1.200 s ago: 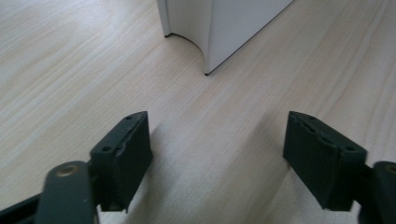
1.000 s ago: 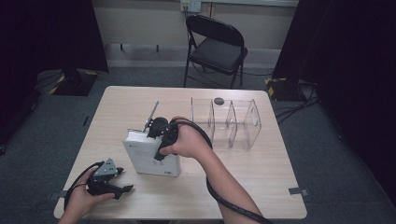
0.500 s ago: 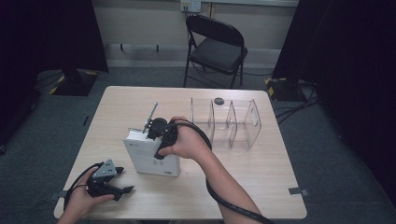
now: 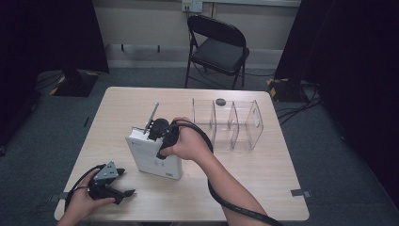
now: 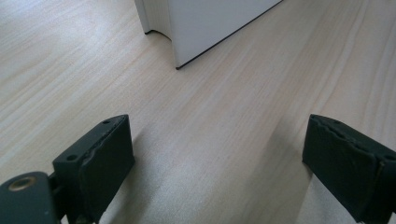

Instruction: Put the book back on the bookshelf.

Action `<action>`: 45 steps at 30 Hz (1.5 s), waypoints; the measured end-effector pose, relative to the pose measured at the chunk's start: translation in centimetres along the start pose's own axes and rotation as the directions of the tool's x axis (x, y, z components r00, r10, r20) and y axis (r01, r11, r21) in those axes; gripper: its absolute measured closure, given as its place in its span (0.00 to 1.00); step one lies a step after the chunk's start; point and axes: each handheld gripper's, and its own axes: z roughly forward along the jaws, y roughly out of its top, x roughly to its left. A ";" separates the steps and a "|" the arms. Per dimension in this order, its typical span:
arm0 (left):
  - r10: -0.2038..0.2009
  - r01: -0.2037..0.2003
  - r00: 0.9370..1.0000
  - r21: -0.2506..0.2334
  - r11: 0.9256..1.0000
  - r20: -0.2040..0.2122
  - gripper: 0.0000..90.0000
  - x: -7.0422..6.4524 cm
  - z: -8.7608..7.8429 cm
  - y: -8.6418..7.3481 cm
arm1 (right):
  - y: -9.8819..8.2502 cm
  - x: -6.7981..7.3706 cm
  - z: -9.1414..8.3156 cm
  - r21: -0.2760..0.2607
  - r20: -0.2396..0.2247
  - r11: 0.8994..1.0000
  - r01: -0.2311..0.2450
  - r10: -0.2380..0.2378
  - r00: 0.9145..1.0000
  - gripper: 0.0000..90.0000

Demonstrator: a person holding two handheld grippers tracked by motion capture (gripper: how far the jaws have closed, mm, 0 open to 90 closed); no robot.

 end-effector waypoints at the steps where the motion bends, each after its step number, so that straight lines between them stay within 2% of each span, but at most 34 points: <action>1: -0.001 0.001 1.000 0.000 1.000 0.000 0.09 0.0 0.0 0.0 | 0.0 0.0 0.0 0.000 0.007 1.000 -0.009 0.009 1.000 0.57; 9: -0.008 0.008 1.000 0.001 1.000 0.010 0.08 -0.1 0.1 0.0 | -0.8 -0.3 -0.4 -0.003 0.033 0.996 -0.087 0.087 0.996 0.57; 10: 0.005 -0.005 1.000 0.004 1.000 0.009 0.07 0.0 0.1 0.0 | -0.9 -0.4 -0.5 -0.006 0.035 0.996 -0.091 0.091 0.995 0.58; 17: 0.000 0.000 1.000 0.014 1.000 0.025 0.02 -0.2 0.3 0.1 | -2.2 -0.6 -1.2 0.001 0.075 0.994 -0.112 0.112 0.991 0.58; 25: 0.003 -0.003 1.000 0.018 1.000 0.026 0.00 -0.2 0.3 0.1 | -3.8 -0.8 -2.9 -0.013 0.064 0.990 -0.143 0.144 0.988 0.58; 30: 0.003 -0.004 1.000 0.018 1.000 0.026 0.00 -0.2 0.3 0.1 | -4.7 -1.0 -3.9 -0.039 0.063 0.981 -0.189 0.191 0.980 0.58; 32: 0.003 -0.004 1.000 0.018 1.000 0.026 0.00 -0.2 0.3 0.1 | -5.1 -1.2 -4.1 -0.040 0.057 0.980 -0.194 0.196 0.979 0.58; 38: 0.004 -0.004 1.000 0.018 1.000 0.026 0.00 -0.2 0.3 0.1 | -6.1 -1.2 -4.3 0.002 0.076 0.981 -0.192 0.192 0.979 0.58; 45: 0.001 -0.002 1.000 0.013 1.000 0.024 0.00 -0.3 0.4 0.1 | -7.7 -1.2 -3.5 0.000 0.069 0.980 -0.200 0.199 0.978 0.58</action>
